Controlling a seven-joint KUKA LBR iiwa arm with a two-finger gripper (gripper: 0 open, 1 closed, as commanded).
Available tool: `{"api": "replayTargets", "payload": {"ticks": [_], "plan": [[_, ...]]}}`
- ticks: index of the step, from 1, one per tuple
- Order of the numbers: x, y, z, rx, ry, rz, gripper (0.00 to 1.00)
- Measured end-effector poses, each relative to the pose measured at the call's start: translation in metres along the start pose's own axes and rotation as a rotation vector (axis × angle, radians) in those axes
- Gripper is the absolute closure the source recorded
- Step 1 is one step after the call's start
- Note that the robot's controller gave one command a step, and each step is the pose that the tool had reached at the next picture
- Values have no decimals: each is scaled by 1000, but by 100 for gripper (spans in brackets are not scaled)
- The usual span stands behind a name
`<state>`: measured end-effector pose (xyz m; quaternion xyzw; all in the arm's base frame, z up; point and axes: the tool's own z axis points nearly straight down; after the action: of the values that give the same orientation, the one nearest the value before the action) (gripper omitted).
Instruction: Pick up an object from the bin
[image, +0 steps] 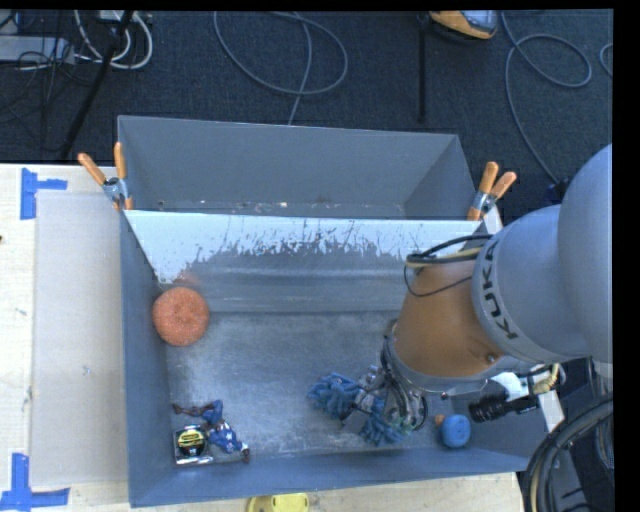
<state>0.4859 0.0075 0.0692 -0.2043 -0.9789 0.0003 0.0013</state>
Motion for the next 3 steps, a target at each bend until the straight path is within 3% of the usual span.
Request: {"api": "replayTargets", "payload": {"ticks": [3], "plan": [[1,0,-5,0,1,0,100]]}}
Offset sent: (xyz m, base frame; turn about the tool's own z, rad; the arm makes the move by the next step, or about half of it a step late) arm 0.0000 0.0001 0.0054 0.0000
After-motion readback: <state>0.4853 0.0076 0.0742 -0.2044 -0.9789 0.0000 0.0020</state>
